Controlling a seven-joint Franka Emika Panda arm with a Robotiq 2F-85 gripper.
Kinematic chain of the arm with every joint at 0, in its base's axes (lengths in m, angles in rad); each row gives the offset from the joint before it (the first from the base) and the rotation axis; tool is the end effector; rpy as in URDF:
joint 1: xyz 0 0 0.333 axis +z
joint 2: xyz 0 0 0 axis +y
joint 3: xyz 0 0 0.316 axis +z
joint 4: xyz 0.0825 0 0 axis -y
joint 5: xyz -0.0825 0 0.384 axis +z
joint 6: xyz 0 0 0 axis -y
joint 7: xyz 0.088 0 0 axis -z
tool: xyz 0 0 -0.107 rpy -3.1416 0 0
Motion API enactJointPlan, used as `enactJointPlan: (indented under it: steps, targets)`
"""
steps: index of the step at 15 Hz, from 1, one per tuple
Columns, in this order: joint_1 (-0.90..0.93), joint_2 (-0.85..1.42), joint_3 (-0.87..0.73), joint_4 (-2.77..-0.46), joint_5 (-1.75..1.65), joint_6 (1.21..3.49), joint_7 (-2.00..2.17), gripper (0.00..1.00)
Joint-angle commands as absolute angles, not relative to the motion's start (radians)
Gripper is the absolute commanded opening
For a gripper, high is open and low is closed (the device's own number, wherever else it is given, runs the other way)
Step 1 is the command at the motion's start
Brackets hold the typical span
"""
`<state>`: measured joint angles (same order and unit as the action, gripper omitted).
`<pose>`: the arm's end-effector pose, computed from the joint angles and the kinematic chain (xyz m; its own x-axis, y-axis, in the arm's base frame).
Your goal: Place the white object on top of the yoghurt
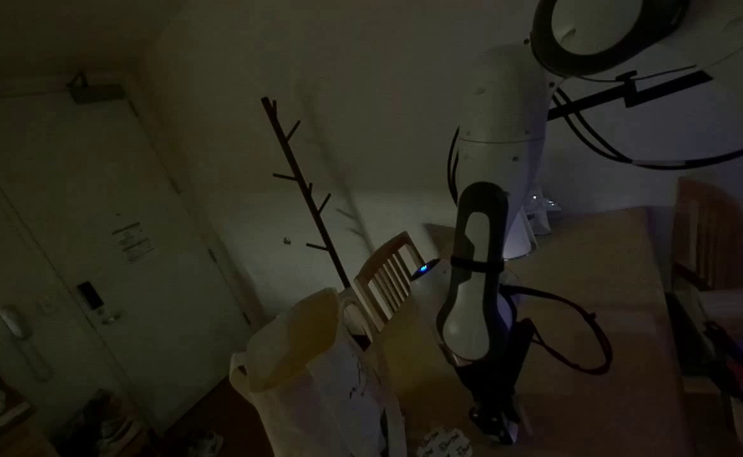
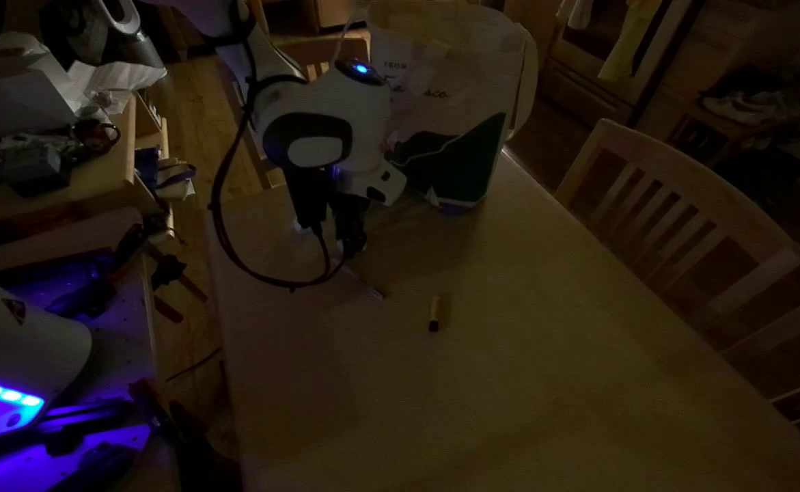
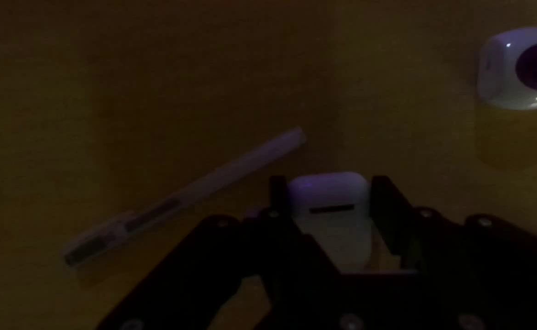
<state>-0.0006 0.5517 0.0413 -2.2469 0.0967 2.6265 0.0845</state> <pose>0.5107 0.0203 0.1047 0.9754 -0.1303 -0.1780 -0.1393 -0.9895 -0.0391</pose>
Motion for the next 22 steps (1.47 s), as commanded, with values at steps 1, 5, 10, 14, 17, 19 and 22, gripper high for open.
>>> enactJointPlan:
  steps: [1, 5, 10, 14, 17, 19, 22]
  targets:
    - [0.073, 0.48, -0.042, -2.245, -0.009, 2.523, 0.133, 0.23]
    - [0.138, 0.418, -0.106, -2.189, -0.175, 2.36, 0.181, 0.23]
    - [0.162, 0.407, -0.089, -2.068, -0.379, 2.344, 0.125, 0.23]
    - [0.154, 0.414, -0.056, -2.018, -0.45, 2.411, 0.06, 0.23]
    - [0.122, 0.419, -0.014, -2.009, -0.402, 2.493, -0.052, 0.23]
    - [0.093, 0.432, 0.023, -2.001, -0.35, 2.535, -0.149, 0.23]
    - [0.039, 0.464, 0.106, -1.969, -0.214, 2.467, -0.338, 0.23]
